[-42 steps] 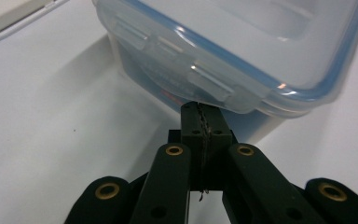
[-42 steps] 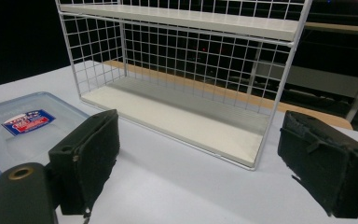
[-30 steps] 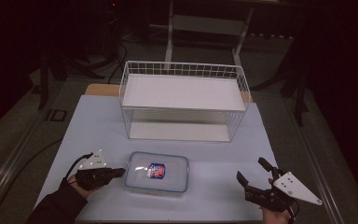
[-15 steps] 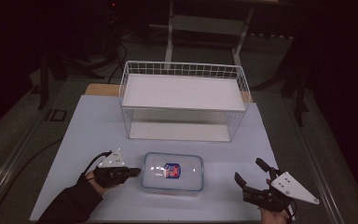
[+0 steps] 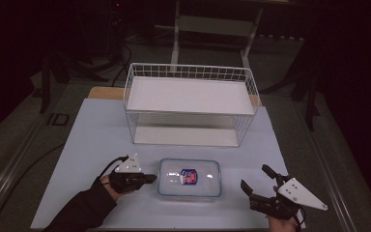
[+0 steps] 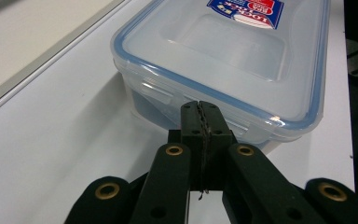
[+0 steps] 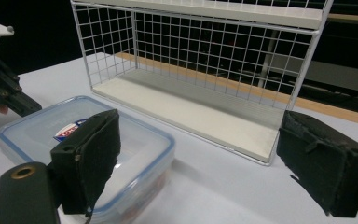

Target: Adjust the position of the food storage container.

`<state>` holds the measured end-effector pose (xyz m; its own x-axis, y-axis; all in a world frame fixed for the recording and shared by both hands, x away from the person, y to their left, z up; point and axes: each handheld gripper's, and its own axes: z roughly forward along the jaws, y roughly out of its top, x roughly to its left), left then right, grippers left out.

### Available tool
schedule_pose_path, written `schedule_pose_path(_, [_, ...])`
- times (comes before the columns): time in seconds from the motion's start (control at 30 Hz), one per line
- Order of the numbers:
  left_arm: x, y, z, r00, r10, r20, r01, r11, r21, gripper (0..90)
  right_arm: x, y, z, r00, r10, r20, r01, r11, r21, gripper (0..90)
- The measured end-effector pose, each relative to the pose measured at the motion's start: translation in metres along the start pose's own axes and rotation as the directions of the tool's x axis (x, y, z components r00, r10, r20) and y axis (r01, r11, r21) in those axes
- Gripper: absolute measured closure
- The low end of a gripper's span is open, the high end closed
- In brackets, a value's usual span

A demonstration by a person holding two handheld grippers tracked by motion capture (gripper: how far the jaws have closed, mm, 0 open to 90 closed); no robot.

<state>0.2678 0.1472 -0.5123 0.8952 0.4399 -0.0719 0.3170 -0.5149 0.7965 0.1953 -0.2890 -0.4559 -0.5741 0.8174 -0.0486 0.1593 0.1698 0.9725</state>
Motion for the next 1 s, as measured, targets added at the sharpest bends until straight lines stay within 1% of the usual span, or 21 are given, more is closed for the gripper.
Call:
schedule_pose_path(0.13, [-0.001, 0.003, 0.005, 1.0000, 0.000, 0.009, 0.000, 1.0000, -0.007, 89.6, 0.000, 0.000, 0.000, 0.9999, 0.001, -0.011, -0.001, 1.000, 0.005, 13.5])
schedule_pose_path(0.3, [-0.003, 0.006, 0.010, 0.9998, -0.002, 0.018, 0.002, 1.0000, -0.008, 89.6, 0.001, 0.000, 0.001, 0.9999, 0.001, -0.014, -0.001, 1.000, 0.010, 13.5])
schedule_pose_path(0.33, [-0.004, 0.007, 0.011, 0.9998, 0.003, 0.021, -0.003, 1.0000, -0.008, 89.6, 0.001, -0.001, 0.001, 0.9999, 0.002, -0.014, -0.002, 1.000, 0.013, 13.5])
schedule_pose_path(0.47, [-0.004, 0.009, 0.012, 0.9998, 0.007, 0.021, -0.007, 1.0000, 0.001, 89.5, 0.001, -0.001, 0.001, 0.9999, -0.002, -0.014, 0.002, 1.000, 0.015, 13.5])
schedule_pose_path(0.53, [-0.004, 0.009, 0.010, 0.9998, 0.004, 0.020, -0.004, 1.0000, -0.004, 88.8, 0.001, -0.001, 0.001, 0.9999, 0.000, -0.015, 0.000, 1.000, 0.012, 13.5])
schedule_pose_path(0.57, [-0.003, 0.009, 0.009, 0.9998, 0.002, 0.020, -0.001, 1.0000, -0.006, 82.8, 0.001, -0.001, 0.001, 0.9999, -0.002, -0.015, 0.002, 1.000, 0.011, 13.5])
schedule_pose_path(0.6, [-0.003, 0.009, 0.006, 0.9998, 0.000, 0.018, 0.000, 0.9998, -0.018, 78.6, 0.001, -0.001, 0.001, 0.9999, -0.005, -0.013, 0.005, 1.000, 0.010, 13.5])
schedule_pose_path(0.63, [-0.002, 0.010, 0.003, 0.9999, -0.005, 0.014, 0.005, 0.9995, -0.031, 72.6, 0.002, -0.001, 0.001, 0.9999, -0.008, -0.011, 0.008, 1.000, 0.009, 13.4])
schedule_pose_path(0.67, [-0.002, 0.011, 0.001, 0.9998, -0.016, 0.007, 0.016, 0.9991, -0.039, 66.2, 0.002, -0.001, 0.001, 0.9999, -0.011, -0.010, 0.011, 1.000, 0.008, 13.4])
schedule_pose_path(0.73, [0.000, 0.014, -0.005, 0.9988, -0.048, 0.007, 0.048, 0.9969, -0.063, 55.2, 0.003, -0.001, 0.002, 0.9996, -0.028, -0.004, 0.028, 1.000, 0.009, 13.3])
schedule_pose_path(0.8, [0.001, 0.018, -0.011, 0.9941, -0.107, 0.018, 0.108, 0.9883, -0.107, 41.3, 0.005, -0.001, 0.003, 0.9991, -0.043, -0.008, 0.043, 0.999, 0.016, 13.0])
schedule_pose_path(0.83, [0.001, 0.021, -0.014, 0.9910, -0.129, 0.035, 0.133, 0.9827, -0.129, 34.3, 0.006, -0.001, 0.004, 0.9987, -0.049, -0.013, 0.050, 0.999, 0.021, 12.9])
schedule_pose_path(0.87, [-0.001, 0.023, -0.016, 0.9896, -0.135, 0.049, 0.141, 0.9789, -0.148, 26.8, 0.007, -0.001, 0.005, 0.9984, -0.055, -0.015, 0.055, 0.998, 0.021, 12.8])
schedule_pose_path(0.9, [-0.003, 0.027, -0.018, 0.9884, -0.145, 0.047, 0.150, 0.9761, -0.157, 18.8, 0.008, -0.001, 0.006, 0.9981, -0.057, -0.021, 0.058, 0.998, 0.026, 12.4])
schedule_pose_path(0.93, [-0.005, 0.030, -0.018, 0.9874, -0.152, 0.044, 0.157, 0.9750, -0.157, 15.2, 0.008, -0.001, 0.007, 0.9982, -0.051, -0.032, 0.052, 0.998, 0.026, 11.6])
schedule_pose_path(1.0, [-0.010, 0.036, -0.019, 0.9858, -0.165, 0.033, 0.168, 0.9725, -0.161, 11.6, 0.008, 0.000, 0.009, 0.9982, -0.030, -0.053, 0.031, 0.999, 0.026, 11.2])
